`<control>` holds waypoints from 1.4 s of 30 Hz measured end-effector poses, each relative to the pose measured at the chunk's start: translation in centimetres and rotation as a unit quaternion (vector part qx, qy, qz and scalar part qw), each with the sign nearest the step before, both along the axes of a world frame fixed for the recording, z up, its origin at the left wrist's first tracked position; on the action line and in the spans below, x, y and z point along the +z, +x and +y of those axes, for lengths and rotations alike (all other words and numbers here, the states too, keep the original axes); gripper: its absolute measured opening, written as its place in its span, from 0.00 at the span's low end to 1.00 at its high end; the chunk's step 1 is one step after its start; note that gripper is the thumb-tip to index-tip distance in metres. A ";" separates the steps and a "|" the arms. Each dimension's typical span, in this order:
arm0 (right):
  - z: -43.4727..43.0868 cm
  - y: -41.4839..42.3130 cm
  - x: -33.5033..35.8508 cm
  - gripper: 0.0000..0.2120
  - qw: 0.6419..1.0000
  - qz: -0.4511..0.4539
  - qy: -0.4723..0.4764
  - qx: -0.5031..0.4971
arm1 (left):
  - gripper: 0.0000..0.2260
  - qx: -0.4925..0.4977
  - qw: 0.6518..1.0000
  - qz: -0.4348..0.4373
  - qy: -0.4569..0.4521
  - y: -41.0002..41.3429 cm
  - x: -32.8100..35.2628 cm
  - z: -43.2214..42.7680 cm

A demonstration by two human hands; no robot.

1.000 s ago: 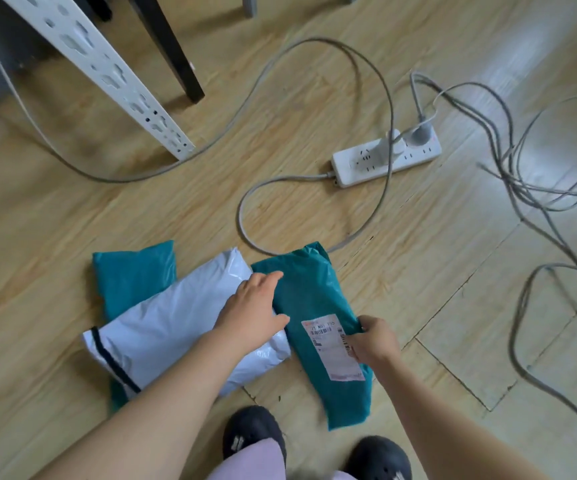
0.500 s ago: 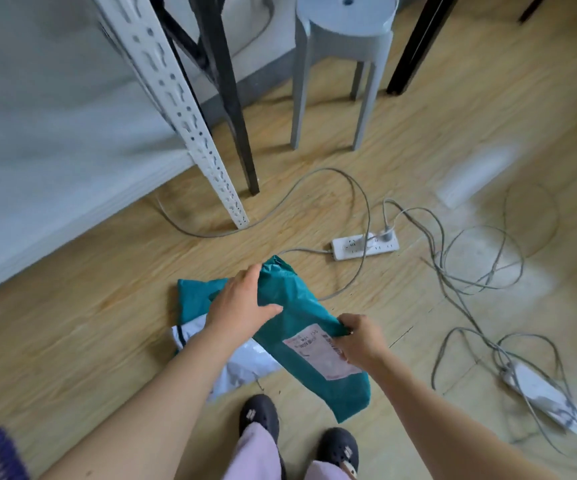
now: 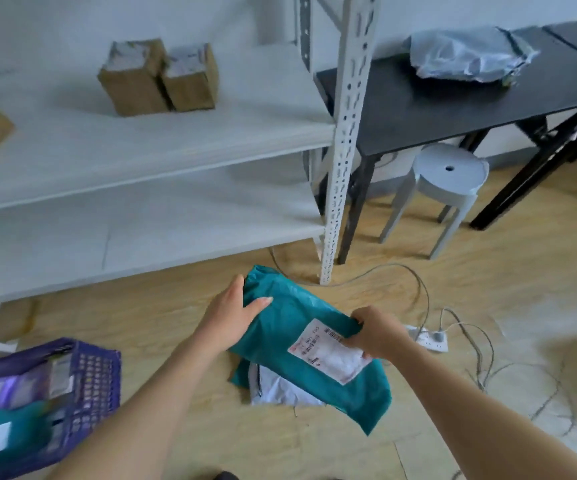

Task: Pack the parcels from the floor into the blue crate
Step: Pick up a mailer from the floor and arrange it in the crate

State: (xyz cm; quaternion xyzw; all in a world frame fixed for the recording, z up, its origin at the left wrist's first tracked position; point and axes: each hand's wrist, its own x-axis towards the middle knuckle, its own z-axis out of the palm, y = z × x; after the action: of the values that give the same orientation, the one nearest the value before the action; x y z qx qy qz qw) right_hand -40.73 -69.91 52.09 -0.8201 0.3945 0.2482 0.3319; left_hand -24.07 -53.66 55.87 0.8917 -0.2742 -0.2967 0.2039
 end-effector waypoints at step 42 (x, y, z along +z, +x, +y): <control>58.6 45.2 5.7 0.13 0.950 -0.121 -0.124 0.261 | 0.15 0.411 0.906 -0.048 -0.094 32.8 4.5 68.4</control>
State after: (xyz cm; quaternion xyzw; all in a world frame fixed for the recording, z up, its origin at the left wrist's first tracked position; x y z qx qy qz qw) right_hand 4.43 -11.27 57.80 -0.9528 0.1515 0.1744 0.1969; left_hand 8.74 14.76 60.41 0.9153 0.0805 -0.1164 0.3770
